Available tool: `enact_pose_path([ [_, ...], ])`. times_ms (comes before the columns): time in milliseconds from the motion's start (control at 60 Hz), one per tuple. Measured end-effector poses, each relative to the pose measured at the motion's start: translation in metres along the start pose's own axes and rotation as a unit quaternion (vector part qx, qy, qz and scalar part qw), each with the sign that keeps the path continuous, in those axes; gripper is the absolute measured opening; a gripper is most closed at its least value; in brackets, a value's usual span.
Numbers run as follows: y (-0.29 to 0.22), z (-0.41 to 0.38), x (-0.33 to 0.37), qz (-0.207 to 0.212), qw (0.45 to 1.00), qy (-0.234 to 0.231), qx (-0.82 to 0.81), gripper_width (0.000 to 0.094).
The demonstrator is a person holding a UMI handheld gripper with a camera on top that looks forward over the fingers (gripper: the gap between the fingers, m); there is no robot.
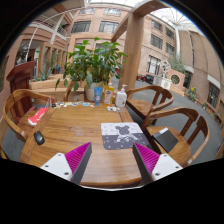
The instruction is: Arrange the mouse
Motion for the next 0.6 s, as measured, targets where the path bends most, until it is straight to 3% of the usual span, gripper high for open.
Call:
enact_pose_path([
  [167,0.027,-0.019,-0.002,-0.024,0.999,-0.003,0.024,0.0852],
  [317,0.071,-0.070,-0.007,-0.060,0.996,-0.038,0.051,0.0853],
  [450,0.104,-0.140,-0.005,-0.084,0.989,-0.097,0.078,0.0857],
  [600,0.107,-0.232,-0.014,-0.079,0.978,-0.173,0.086,0.0857],
])
Point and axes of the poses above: the point between the fingertips, and its own axes, seen from behind it with the camera up: z to the right, y down, x backward, against the way the camera looks, the point moved 7 cm from there along x, backward, against the way the camera looks, and after that the axes turned 6 degrees about y, right-handed, at the moved point
